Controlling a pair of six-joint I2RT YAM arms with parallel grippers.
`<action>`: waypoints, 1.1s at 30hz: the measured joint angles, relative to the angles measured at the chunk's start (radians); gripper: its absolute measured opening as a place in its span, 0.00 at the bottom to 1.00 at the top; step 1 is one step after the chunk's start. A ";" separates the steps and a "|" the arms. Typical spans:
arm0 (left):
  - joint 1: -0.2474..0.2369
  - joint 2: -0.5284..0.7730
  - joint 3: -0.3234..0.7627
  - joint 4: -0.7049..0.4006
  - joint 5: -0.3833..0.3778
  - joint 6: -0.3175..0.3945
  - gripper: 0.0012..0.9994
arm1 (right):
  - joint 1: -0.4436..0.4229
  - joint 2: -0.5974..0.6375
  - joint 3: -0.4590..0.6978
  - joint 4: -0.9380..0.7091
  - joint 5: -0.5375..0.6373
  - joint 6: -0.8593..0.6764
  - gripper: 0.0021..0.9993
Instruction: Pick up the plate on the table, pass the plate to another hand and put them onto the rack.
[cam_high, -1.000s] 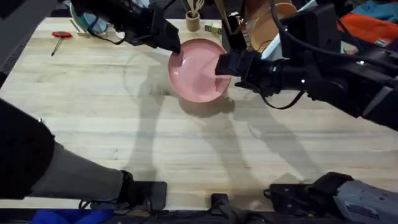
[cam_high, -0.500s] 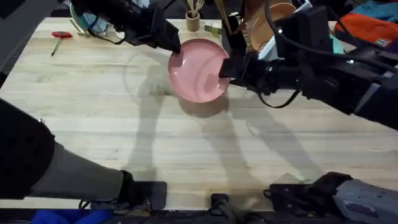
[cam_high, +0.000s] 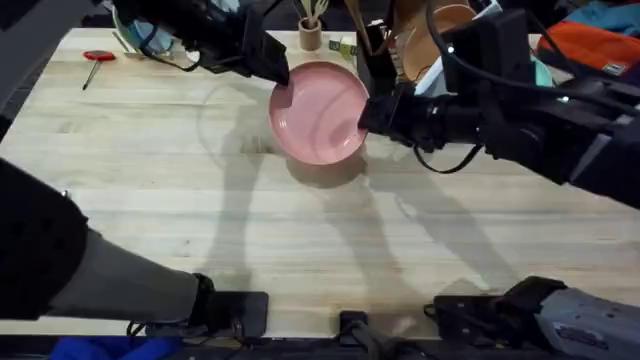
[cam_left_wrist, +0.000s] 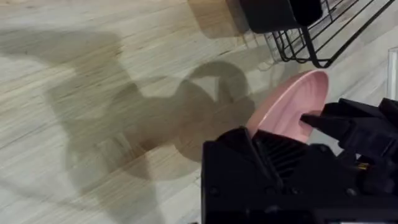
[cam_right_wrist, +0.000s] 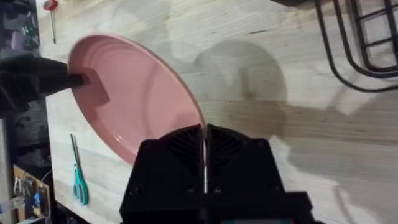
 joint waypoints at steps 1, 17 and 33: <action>0.000 0.000 0.000 0.000 0.000 0.000 0.04 | 0.000 0.000 0.000 0.000 0.000 0.000 0.03; 0.000 0.000 0.000 0.000 0.008 0.000 0.99 | 0.000 0.000 0.000 0.041 0.026 -0.001 0.03; 0.066 -0.018 0.099 -0.003 0.009 0.000 0.99 | -0.010 -0.010 0.000 0.090 0.053 -0.345 0.03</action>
